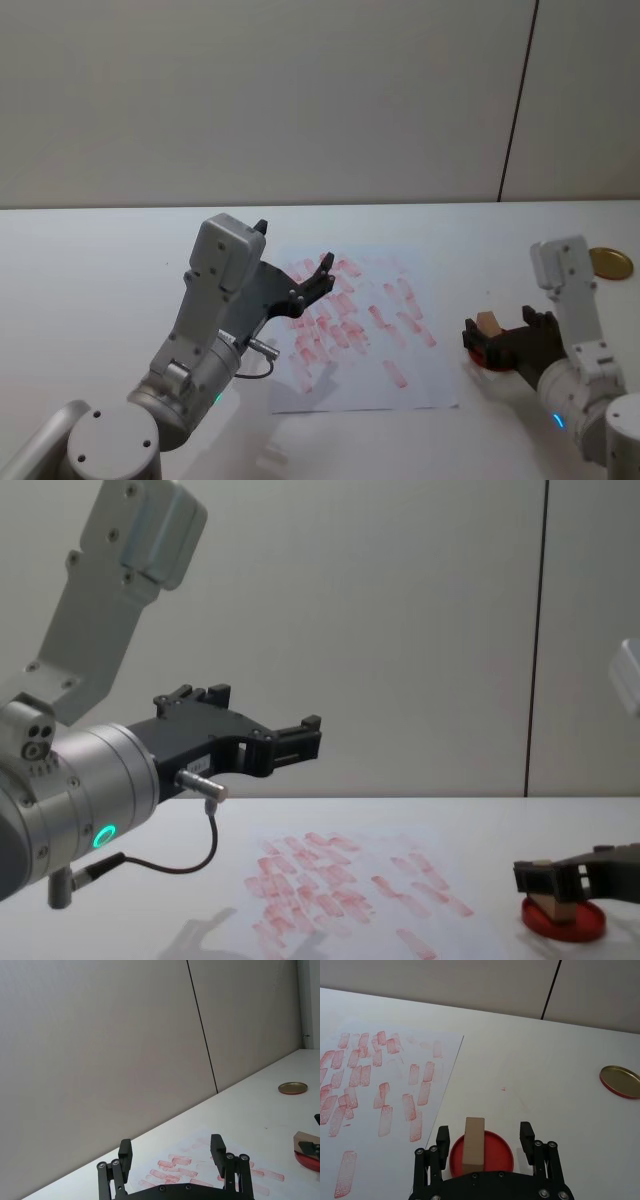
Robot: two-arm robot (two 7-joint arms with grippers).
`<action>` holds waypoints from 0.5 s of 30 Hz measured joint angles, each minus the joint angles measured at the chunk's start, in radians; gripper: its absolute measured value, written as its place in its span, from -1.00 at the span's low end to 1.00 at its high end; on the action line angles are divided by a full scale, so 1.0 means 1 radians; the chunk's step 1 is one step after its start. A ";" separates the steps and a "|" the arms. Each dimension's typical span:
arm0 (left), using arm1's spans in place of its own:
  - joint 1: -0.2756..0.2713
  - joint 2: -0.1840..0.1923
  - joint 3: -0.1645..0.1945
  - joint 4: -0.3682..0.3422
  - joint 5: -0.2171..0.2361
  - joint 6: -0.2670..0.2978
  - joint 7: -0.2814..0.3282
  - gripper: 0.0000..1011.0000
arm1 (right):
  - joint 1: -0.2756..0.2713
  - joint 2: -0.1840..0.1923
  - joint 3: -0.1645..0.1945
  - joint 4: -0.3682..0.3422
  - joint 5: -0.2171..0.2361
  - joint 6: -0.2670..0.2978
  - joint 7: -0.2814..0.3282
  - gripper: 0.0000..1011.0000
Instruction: Use the one hand to pick up the stamp and affix it onto the A4 paper.
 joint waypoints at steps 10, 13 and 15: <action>0.000 0.000 0.000 0.000 0.000 0.000 0.000 0.96 | 0.013 -0.012 -0.002 0.022 -0.012 0.017 0.004 0.22; 0.000 0.000 0.000 0.000 0.000 0.000 0.000 0.96 | 0.017 -0.015 -0.001 0.027 -0.014 0.024 0.003 -0.02; 0.000 0.000 0.000 0.000 0.000 0.000 0.000 0.96 | 0.018 -0.016 0.000 0.028 -0.015 0.027 0.002 -0.15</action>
